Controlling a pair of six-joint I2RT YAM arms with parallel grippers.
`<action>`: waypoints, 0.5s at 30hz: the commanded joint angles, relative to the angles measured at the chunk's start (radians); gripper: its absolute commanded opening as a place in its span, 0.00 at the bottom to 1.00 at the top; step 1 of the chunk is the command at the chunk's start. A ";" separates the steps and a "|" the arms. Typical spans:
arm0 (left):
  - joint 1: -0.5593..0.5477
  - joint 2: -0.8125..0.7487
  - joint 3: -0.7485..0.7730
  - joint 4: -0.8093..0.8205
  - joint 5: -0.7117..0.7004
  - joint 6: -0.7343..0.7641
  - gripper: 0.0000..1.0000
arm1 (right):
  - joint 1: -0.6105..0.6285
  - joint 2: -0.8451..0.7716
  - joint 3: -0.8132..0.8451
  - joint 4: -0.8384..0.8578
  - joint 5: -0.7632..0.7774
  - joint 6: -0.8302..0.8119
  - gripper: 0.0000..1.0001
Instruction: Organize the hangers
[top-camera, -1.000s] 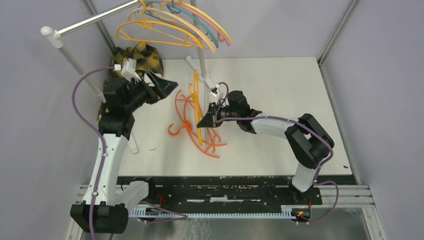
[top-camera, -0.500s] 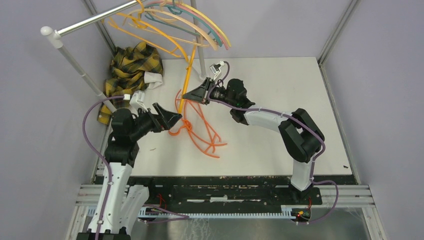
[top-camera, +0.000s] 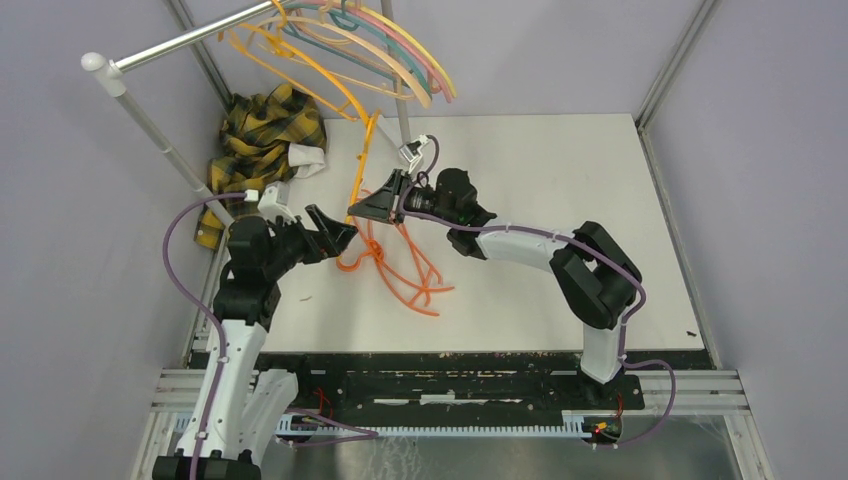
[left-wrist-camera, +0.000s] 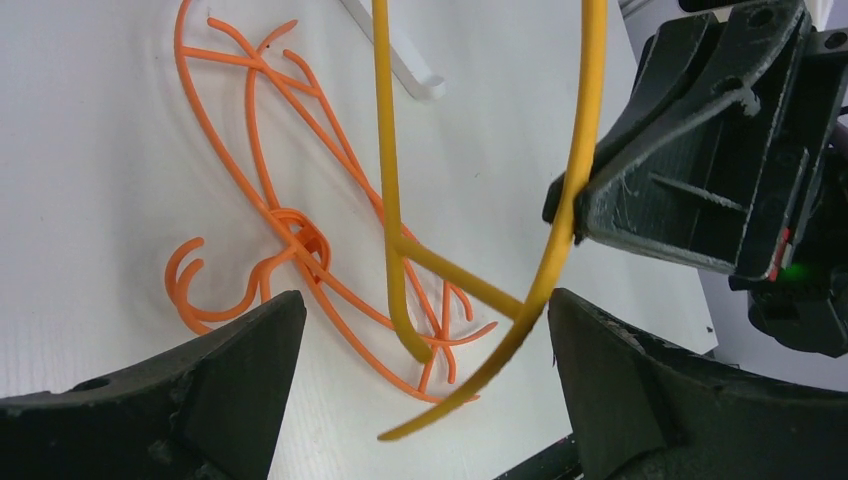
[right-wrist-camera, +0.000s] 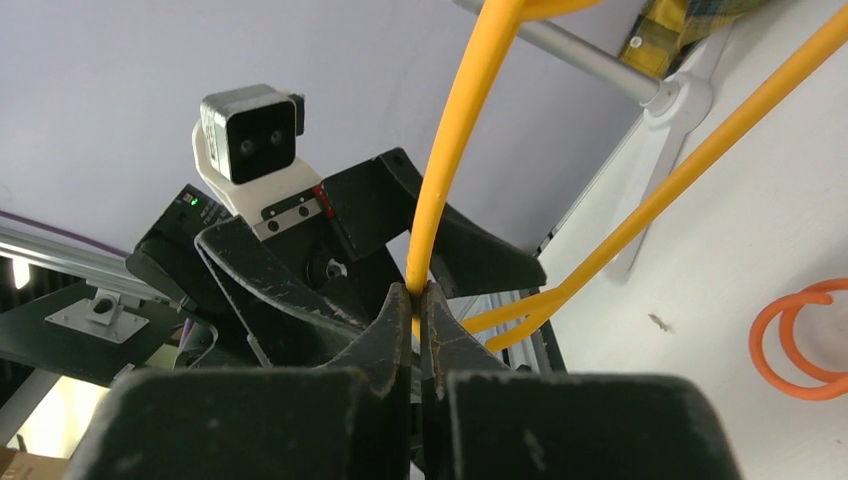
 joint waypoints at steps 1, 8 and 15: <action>0.003 0.019 0.018 0.062 -0.008 0.069 0.95 | 0.026 -0.022 0.042 0.037 0.001 0.004 0.00; 0.001 0.027 -0.005 0.063 0.022 0.084 0.67 | 0.051 0.009 0.097 0.040 -0.013 0.038 0.01; 0.000 0.035 -0.025 0.074 0.061 0.087 0.41 | 0.064 0.031 0.133 0.042 -0.019 0.068 0.01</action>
